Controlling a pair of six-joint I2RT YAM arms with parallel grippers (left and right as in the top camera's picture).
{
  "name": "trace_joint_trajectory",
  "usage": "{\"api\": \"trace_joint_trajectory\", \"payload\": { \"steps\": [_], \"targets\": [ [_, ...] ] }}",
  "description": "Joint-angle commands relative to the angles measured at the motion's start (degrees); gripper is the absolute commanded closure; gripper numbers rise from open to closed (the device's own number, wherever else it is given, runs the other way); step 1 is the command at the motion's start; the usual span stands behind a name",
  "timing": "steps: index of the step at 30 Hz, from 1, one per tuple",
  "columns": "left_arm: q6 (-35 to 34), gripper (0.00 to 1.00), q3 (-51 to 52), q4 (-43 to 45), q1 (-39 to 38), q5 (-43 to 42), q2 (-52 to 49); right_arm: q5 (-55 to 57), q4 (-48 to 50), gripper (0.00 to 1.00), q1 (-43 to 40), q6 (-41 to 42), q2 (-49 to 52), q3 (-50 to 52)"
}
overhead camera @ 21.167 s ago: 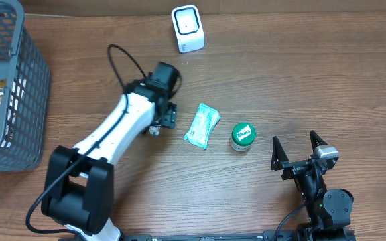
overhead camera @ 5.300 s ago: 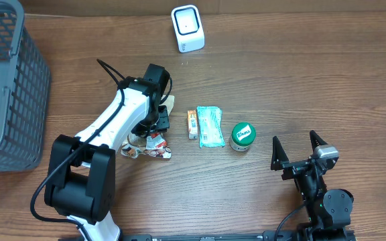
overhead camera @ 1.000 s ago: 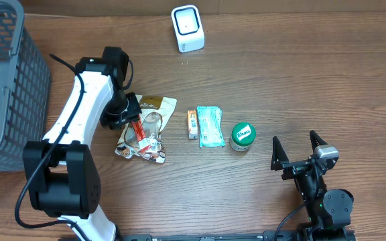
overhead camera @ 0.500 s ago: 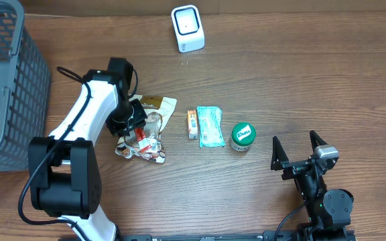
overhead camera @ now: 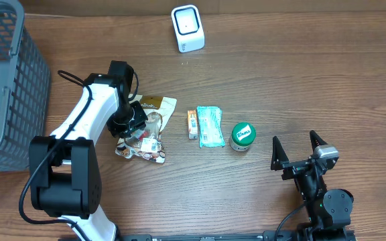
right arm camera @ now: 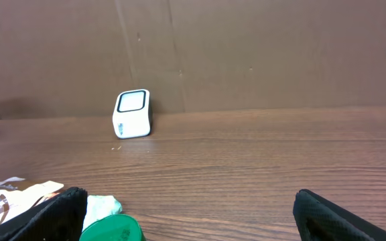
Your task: Scan the item barcode
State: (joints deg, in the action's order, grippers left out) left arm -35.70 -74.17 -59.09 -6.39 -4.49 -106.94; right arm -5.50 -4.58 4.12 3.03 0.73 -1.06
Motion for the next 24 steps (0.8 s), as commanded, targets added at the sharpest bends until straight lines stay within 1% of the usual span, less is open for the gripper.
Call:
{"api": "trace_joint_trajectory", "payload": {
  "steps": [1, 2, 4, 8, 11, 13, 18, 21, 23, 24],
  "targets": [
    [-0.28, 0.67, 1.11, 0.02, -0.85, 0.68, 0.0, 0.72, 0.17, 0.0, -0.35, 0.42, -0.57, 0.61],
    [-0.31, 0.65, 1.22, 0.17, -1.01, 0.96, 0.0, 0.72, 0.17, 0.0, -0.35, 0.42, -0.57, 0.61],
    [-0.31, 0.64, 1.38, 0.59, -1.16, 2.25, 0.0, 0.72, 0.17, 0.0, -0.35, 0.42, -0.57, 0.61],
    [-0.33, 0.64, 1.38, 1.79, -1.14, 3.65, 0.0, 0.72, 0.17, 0.0, -0.35, 0.42, -0.57, 0.61],
    [-0.33, 0.7, 1.22, 2.19, -0.48, 3.39, 0.02, 0.72, 0.17, 0.0, -0.35, 0.42, -0.57, 0.61],
    [-0.55, 0.71, 0.81, 2.14, 0.04, 3.34, 0.02, 0.72, 0.17, 0.0, -0.35, 0.42, -0.57, 0.61],
    [-1.27, 0.67, -0.94, 1.9, 2.03, 3.39, 0.13, 0.72, 0.17, 0.0, -0.35, 0.42, -0.57, 0.61],
    [-4.35, 0.64, -1.33, 2.05, 3.78, 3.39, 0.13, 0.72, 0.17, 0.0, -0.35, 0.42, -0.57, 0.61],
    [-6.64, 0.59, -1.33, 1.97, 4.85, 3.37, 0.13, 0.72, 0.17, 0.0, -0.35, 0.42, -0.57, 0.61],
    [-7.02, 0.51, -1.33, 1.97, 5.31, 3.32, 0.13, 0.72, 0.17, 0.0, -0.35, 0.42, -0.57, 0.61]
  ]
}}
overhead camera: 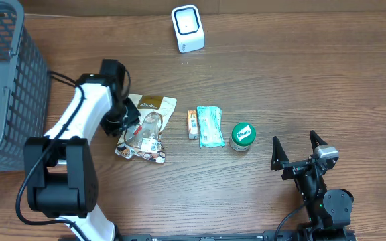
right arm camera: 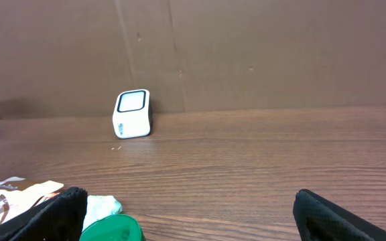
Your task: Scan the item barcode
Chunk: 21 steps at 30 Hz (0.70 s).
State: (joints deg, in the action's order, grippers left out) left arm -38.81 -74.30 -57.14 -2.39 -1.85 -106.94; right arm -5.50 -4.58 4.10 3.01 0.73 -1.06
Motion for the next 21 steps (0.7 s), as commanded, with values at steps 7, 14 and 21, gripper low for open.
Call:
{"api": "trace_joint_trajectory", "payload": {
  "steps": [7, 14, 21],
  "targets": [
    [-3.54, 0.29, -1.2, 0.04, 4.79, 0.37, 0.13, 0.72, 0.17, 0.0, -0.33, 0.44, -0.57, 0.61],
    [5.27, 0.16, -1.2, 1.53, 9.18, 1.22, 0.13, 0.72, 0.17, 0.0, -0.33, 0.44, -0.57, 0.61],
    [11.61, 0.0, -1.18, 1.57, 11.5, 8.04, 0.13, 0.72, 0.17, 0.0, -0.33, 0.44, -0.57, 0.61]
  ]
}}
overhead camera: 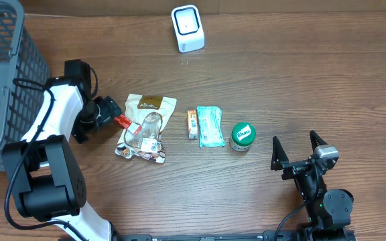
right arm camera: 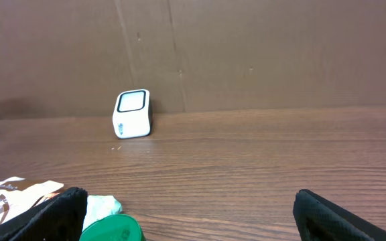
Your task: Scan the item barcode
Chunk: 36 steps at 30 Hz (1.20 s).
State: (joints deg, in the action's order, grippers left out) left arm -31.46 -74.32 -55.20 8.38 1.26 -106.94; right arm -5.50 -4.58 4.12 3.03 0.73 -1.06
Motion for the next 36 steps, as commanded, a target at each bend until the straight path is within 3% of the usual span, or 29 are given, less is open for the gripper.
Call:
{"api": "trace_joint_trajectory", "payload": {
  "steps": [1, 36],
  "targets": [
    [4.48, 0.0, -1.16, -0.61, 0.81, 5.66, 0.13, 0.72, 0.17, 0.0, -0.35, 0.42, -0.57, 0.61],
    [4.46, 0.0, -1.16, 0.02, 0.81, 5.75, 0.13, 0.04, 0.2, 0.0, -0.35, 0.44, -0.57, 0.59]
  ]
}}
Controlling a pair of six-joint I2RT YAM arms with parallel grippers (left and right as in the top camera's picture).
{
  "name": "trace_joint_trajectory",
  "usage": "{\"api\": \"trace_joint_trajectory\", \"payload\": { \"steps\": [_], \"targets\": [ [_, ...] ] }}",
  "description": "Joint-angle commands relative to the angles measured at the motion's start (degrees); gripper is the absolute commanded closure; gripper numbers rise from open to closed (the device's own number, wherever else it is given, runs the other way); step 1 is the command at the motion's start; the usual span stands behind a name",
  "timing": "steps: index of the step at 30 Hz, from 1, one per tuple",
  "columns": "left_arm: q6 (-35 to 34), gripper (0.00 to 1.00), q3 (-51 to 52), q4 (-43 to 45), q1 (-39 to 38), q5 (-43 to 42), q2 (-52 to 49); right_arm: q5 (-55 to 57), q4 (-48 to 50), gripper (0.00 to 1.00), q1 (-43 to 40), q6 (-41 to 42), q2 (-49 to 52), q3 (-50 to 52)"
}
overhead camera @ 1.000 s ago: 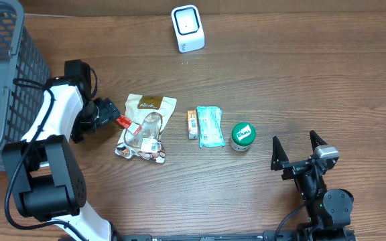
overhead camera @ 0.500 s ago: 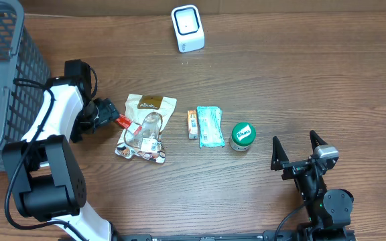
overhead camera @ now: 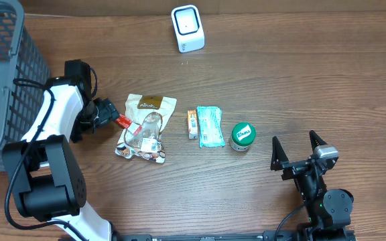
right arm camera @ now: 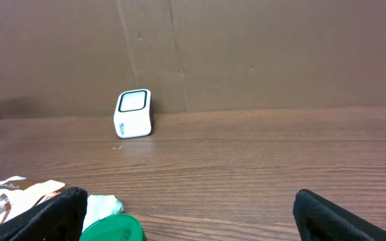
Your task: Scan the item barcode
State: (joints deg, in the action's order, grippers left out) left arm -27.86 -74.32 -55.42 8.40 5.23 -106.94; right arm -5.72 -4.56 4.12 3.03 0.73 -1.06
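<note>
The white barcode scanner (overhead camera: pixel 187 28) stands at the table's far edge, and it is also visible in the right wrist view (right arm camera: pixel 133 114). A patterned snack bag (overhead camera: pixel 148 129) lies left of centre. Beside it lie a small orange box (overhead camera: pixel 191 124), a teal packet (overhead camera: pixel 210 126) and a green-lidded jar (overhead camera: pixel 242 136). My left gripper (overhead camera: pixel 112 118) sits at the bag's left edge with a small red piece (overhead camera: pixel 122 122) at its fingertips. Its grip is too small to make out. My right gripper (right arm camera: pixel 186 221) is open and holds nothing, near the front edge right of the jar (right arm camera: pixel 112 227).
A grey mesh basket (overhead camera: pixel 5 80) stands at the left edge, just beyond my left arm. A brown cardboard wall (right arm camera: pixel 246 47) rises behind the scanner.
My left gripper was down on the snack bag's left part. Then it was at the bag's left edge with the arm swung further left. After that it lay left of the bag with a red piece at its tips, where it stays. My right gripper has stayed open and still.
</note>
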Motion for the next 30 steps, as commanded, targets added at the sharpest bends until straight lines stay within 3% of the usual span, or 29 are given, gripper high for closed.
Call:
{"api": "trace_joint_trajectory", "payload": {
  "steps": [1, 10, 20, 25, 30],
  "targets": [
    [0.85, 0.0, -1.16, 0.24, 0.79, 1.79, 0.13, 0.24, 0.17, 0.0, -0.35, 0.44, -0.57, 0.59],
    [0.85, 0.0, -1.16, 0.26, 0.79, 1.77, 0.13, 1.66, -4.85, 0.0, -0.35, 3.06, -0.57, -6.08],
    [0.85, 0.0, -1.16, 0.24, 0.59, 1.79, 0.13, 9.05, -24.81, 0.0, -0.35, 13.51, 0.72, -28.65],
    [0.85, 0.0, -1.16, 0.24, 0.57, 1.79, 0.13, 12.07, -29.59, 0.0, -0.35, 16.7, 7.06, -41.46],
    [0.85, 0.0, -1.16, 0.24, 0.57, 1.79, 0.13, 7.04, -40.24, 0.0, -0.35, 18.03, 18.69, -55.67]
  ]
}}
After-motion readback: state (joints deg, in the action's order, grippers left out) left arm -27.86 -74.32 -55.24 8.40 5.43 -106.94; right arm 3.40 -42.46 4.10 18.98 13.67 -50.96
